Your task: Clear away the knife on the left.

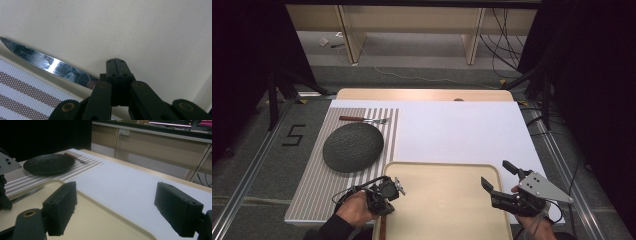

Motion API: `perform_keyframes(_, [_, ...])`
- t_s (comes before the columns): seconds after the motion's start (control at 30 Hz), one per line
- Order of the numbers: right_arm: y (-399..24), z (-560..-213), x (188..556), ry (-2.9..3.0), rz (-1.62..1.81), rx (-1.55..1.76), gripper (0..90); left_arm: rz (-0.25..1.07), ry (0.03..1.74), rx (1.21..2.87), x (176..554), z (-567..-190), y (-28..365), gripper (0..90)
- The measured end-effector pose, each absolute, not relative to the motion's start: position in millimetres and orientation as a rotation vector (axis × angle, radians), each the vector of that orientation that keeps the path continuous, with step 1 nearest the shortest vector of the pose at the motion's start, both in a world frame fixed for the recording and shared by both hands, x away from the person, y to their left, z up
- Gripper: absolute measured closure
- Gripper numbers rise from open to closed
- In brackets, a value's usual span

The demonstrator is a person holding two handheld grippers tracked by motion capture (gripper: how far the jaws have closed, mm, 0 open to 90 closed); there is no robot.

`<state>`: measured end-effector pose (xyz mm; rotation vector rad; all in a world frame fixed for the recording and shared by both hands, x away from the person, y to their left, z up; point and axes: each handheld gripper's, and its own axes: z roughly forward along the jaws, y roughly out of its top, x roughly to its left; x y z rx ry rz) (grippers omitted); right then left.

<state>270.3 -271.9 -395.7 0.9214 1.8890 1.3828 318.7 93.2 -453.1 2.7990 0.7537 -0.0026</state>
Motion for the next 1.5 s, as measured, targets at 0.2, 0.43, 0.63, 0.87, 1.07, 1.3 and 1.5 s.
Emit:
perform_keyframes(0.2, [-272.0,-395.7,270.3,1.890,1.383,0.923,19.1,0.001,0.765,2.787,319.0,-452.4,95.3,89.2])
perform_keyframes(0.43, [-272.0,-395.7,270.4,1.890,1.383,0.923,19.1,0.016,0.778,2.771,317.9,-451.3,96.3,82.8])
perform_keyframes(0.63, [-272.0,-395.6,270.3,1.890,1.383,0.921,19.2,0.004,0.785,2.722,318.2,-449.5,96.7,64.5])
perform_keyframes(0.87, [-272.1,-395.6,270.3,1.890,1.383,0.921,19.2,0.039,0.798,2.708,318.6,-449.5,96.0,45.3])
perform_keyframes(1.07, [-272.1,-395.6,270.3,1.890,1.383,0.920,19.2,0.034,0.810,2.665,319.1,-445.8,94.8,30.2])
perform_keyframes(1.3, [-272.2,-395.6,270.2,1.890,1.383,0.920,19.2,0.047,0.821,2.613,318.7,-441.4,94.2,16.9])
perform_keyframes(1.5, [-272.2,-395.6,270.2,1.891,1.383,0.919,19.2,0.087,0.811,2.524,318.1,-432.2,96.7,16.1])
